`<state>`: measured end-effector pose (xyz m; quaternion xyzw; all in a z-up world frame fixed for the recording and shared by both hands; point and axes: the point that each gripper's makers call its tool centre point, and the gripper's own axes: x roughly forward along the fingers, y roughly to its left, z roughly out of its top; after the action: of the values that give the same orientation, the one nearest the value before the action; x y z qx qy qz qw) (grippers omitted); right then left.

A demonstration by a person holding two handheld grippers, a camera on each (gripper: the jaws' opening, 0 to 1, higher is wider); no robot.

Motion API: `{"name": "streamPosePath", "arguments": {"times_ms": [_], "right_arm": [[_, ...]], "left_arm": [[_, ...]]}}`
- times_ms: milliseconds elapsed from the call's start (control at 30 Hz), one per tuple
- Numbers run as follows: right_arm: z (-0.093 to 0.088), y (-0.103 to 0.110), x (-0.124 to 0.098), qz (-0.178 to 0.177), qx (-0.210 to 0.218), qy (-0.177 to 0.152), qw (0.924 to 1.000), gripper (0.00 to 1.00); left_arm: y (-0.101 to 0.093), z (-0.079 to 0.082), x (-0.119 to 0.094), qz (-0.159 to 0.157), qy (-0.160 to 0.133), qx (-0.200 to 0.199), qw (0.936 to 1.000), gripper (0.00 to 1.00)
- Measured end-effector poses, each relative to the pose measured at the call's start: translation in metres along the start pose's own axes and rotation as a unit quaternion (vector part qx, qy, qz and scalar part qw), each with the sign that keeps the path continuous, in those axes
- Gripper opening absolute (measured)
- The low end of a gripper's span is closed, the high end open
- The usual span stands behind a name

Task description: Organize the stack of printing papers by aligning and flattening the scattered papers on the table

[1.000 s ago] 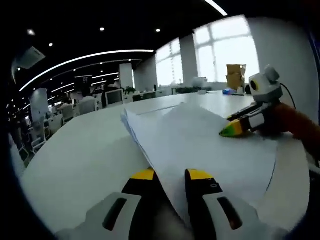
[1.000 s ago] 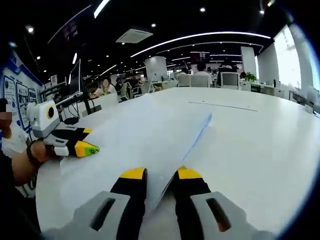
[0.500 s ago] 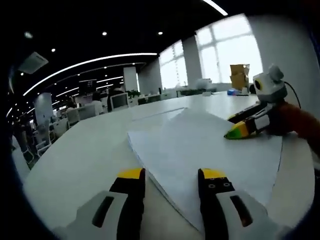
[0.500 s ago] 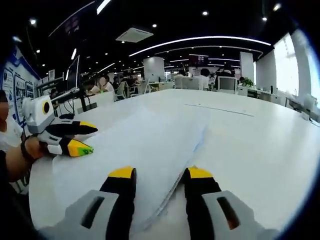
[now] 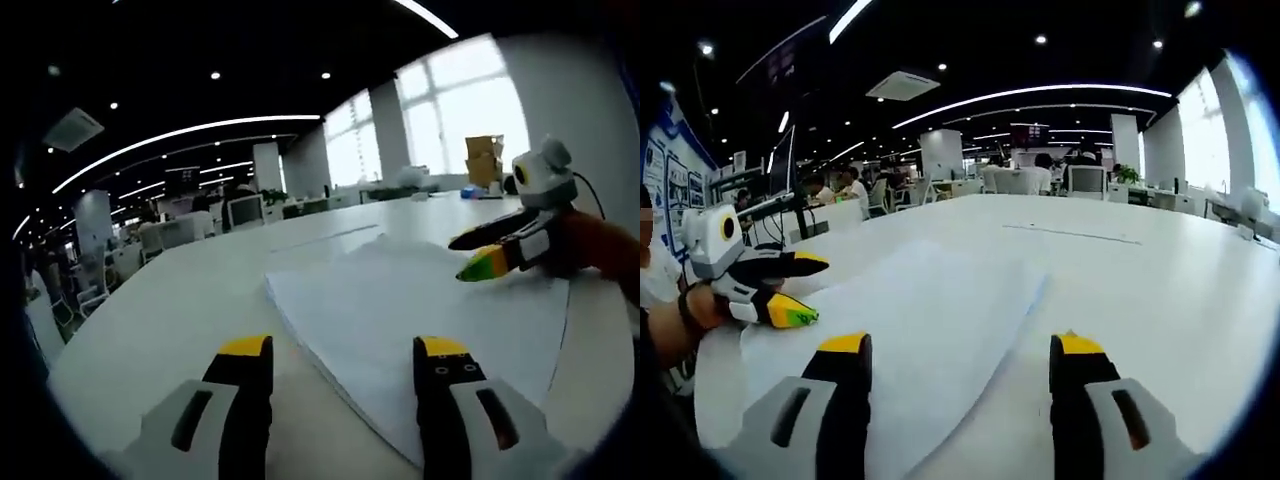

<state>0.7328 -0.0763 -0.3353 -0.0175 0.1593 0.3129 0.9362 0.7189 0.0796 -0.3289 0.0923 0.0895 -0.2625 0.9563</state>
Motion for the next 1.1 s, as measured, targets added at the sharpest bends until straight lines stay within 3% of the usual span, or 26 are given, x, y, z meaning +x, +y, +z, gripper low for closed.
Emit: {"name": "streamPosePath", "arguments": {"times_ms": [533, 867, 1100], "right_arm": [[-0.001, -0.011, 0.002, -0.005, 0.002, 0.004, 1.0, 0.9], [0.01, -0.021, -0.007, 0.007, 0.058, -0.032, 0.9978, 0.9], [0.006, -0.021, -0.016, 0.003, 0.049, -0.032, 0.9983, 0.9]], "left_arm": [[0.016, -0.001, -0.005, 0.04, -0.001, 0.014, 0.9991, 0.8], [0.026, -0.004, -0.007, 0.06, 0.005, 0.007, 0.9981, 0.94], [0.028, -0.007, -0.012, 0.058, 0.01, 0.002, 0.9982, 0.97]]}}
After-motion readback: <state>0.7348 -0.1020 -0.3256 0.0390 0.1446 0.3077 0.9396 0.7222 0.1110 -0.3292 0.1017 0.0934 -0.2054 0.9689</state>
